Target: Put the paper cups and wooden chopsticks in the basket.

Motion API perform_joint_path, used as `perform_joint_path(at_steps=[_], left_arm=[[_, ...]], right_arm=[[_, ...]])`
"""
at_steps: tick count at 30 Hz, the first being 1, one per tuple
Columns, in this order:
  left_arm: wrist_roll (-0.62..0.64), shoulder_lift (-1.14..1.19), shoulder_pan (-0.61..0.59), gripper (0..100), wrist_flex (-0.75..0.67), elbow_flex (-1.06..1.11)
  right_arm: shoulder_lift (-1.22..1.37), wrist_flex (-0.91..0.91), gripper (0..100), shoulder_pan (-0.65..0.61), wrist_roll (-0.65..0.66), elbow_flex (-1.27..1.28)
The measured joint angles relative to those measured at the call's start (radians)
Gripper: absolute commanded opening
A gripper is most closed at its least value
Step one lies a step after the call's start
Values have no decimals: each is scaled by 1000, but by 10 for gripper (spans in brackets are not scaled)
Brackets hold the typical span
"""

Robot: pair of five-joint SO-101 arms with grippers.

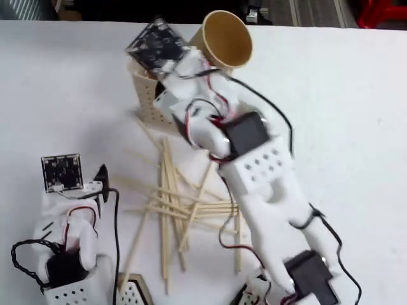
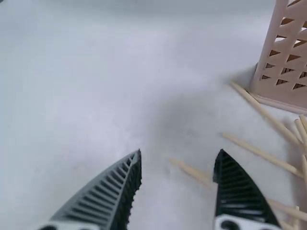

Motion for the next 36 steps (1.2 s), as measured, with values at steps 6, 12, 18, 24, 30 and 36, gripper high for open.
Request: perform_joint_path(at_steps=[6, 12, 18, 24, 30, 36], left_arm=[[0, 0, 0, 248, 0, 0], [0, 0, 0, 248, 0, 0], [0, 0, 0, 248, 0, 0], [0, 0, 0, 248, 0, 0], [0, 0, 0, 247, 0, 0], [0, 0, 0, 247, 0, 0]], right_arm=[[15, 0, 208, -5, 0, 0], [-130, -58, 154, 11, -2, 0], [-236, -153, 43, 141, -2, 0], [-219, -215, 19, 273, -3, 57], [-112, -347, 19, 247, -3, 167], [-86, -376, 19, 127, -2, 176]])
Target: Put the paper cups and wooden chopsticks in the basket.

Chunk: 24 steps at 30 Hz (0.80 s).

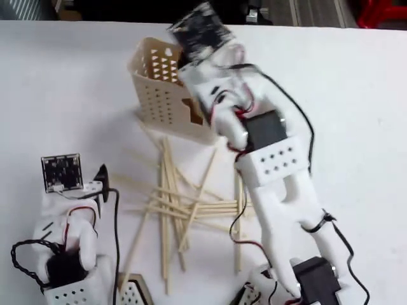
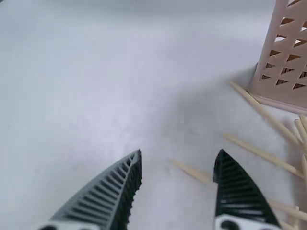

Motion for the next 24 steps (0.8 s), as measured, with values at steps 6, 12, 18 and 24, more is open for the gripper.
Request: perform_joint_path(at_steps=[6, 12, 18, 24], left_arm=[[0, 0, 0, 247, 0, 0], [0, -2, 0, 247, 0, 0], [0, -2, 0, 246, 0, 0], [0, -2, 0, 246, 0, 5]], right_arm=[[0, -15, 19, -5, 2, 0], [-11, -15, 19, -5, 2, 0], [-110, 143, 23, -9, 2, 0], [-176, 411, 24, -9, 2, 0]])
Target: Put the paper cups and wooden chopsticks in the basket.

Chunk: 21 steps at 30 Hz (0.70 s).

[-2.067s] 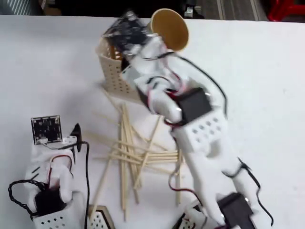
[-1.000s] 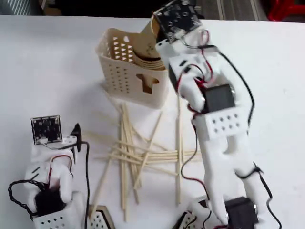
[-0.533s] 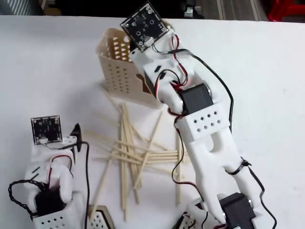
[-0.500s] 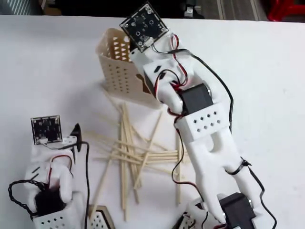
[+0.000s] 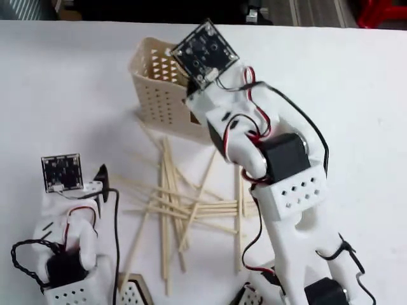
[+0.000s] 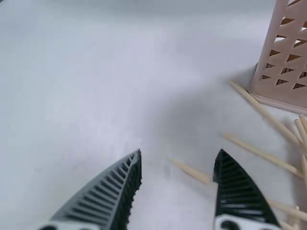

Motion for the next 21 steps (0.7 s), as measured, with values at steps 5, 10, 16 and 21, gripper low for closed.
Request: perform_joint_path(at_steps=[5, 10, 16, 21], left_arm=[[-8, 0, 0, 246, 0, 3], [-9, 0, 0, 246, 0, 3], [-9, 0, 0, 246, 0, 3], [-9, 0, 0, 246, 0, 3]], right_arm=[[-8, 253, 24, 0, 0, 11], [-15, 391, 25, 0, 0, 140], [-15, 331, 108, 130, 0, 358], [-15, 224, 152, 212, -3, 535]])
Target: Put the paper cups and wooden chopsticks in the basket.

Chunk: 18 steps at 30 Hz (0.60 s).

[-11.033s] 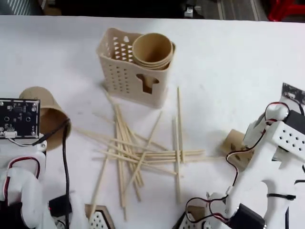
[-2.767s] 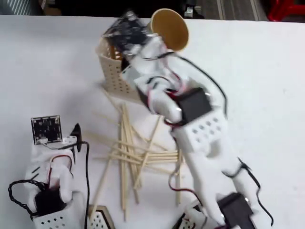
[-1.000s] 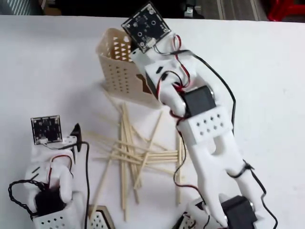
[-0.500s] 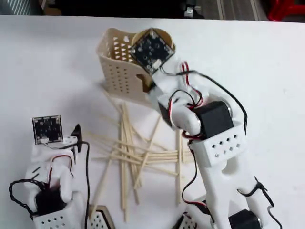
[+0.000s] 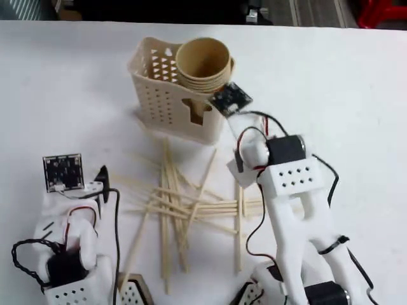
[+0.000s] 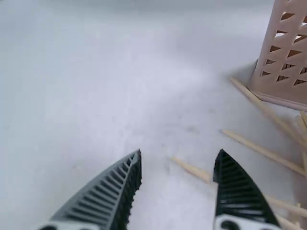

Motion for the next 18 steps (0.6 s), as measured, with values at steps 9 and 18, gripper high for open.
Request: perform_joint_path(at_steps=[9, 18], left_arm=[[0, 0, 0, 246, 0, 0], [0, 0, 0, 246, 0, 0]], right_arm=[[0, -313, 155, 3, 0, 282], [0, -371, 156, -2, -87, 298]])
